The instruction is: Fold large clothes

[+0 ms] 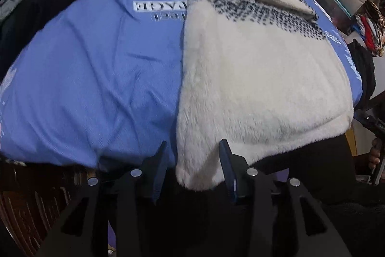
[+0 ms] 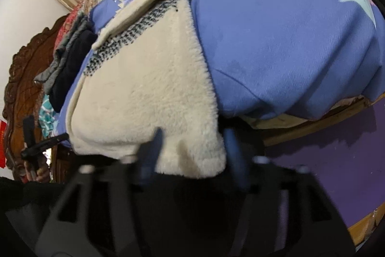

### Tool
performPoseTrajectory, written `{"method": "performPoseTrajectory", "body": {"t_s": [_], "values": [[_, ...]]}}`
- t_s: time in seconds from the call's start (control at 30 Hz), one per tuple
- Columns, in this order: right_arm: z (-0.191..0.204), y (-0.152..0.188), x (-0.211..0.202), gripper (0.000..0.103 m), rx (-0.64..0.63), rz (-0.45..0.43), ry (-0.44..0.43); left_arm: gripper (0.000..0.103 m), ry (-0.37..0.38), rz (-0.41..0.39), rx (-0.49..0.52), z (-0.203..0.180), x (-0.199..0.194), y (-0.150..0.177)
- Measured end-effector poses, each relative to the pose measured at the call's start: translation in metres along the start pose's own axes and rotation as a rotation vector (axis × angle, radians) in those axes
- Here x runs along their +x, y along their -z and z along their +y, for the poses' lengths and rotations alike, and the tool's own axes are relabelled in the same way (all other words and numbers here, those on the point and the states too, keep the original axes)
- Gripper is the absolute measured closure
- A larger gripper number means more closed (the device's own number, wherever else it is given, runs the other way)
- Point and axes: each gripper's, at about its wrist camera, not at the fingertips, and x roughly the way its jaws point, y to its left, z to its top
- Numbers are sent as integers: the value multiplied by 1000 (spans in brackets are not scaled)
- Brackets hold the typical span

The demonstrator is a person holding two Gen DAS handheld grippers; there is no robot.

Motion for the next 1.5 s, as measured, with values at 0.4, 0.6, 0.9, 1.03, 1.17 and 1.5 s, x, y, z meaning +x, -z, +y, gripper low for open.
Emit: {"method": "performPoseTrajectory", "body": {"t_s": [0.4,0.6,0.9,1.03,1.17,1.5], "values": [[-6,7,30,48,-23,108,-33,37,27,85,31,-13,43,0],[16,6,2,95,-92,161,-170,74,218,79,75,-24,11,5],[29,-113,-60,95,-16,-103,-438,74,557,-139,-189,8,-71,-87],[43,-201,-34,95,34,-144,-443,74,555,-198,-301,22,-70,-179],[41,-308,10,95,123,-142,-399,74,466,-203,-416,37,-43,-276],[72,-390,99,49,55,-294,41,61,135,42,-543,72,90,-399]]}}
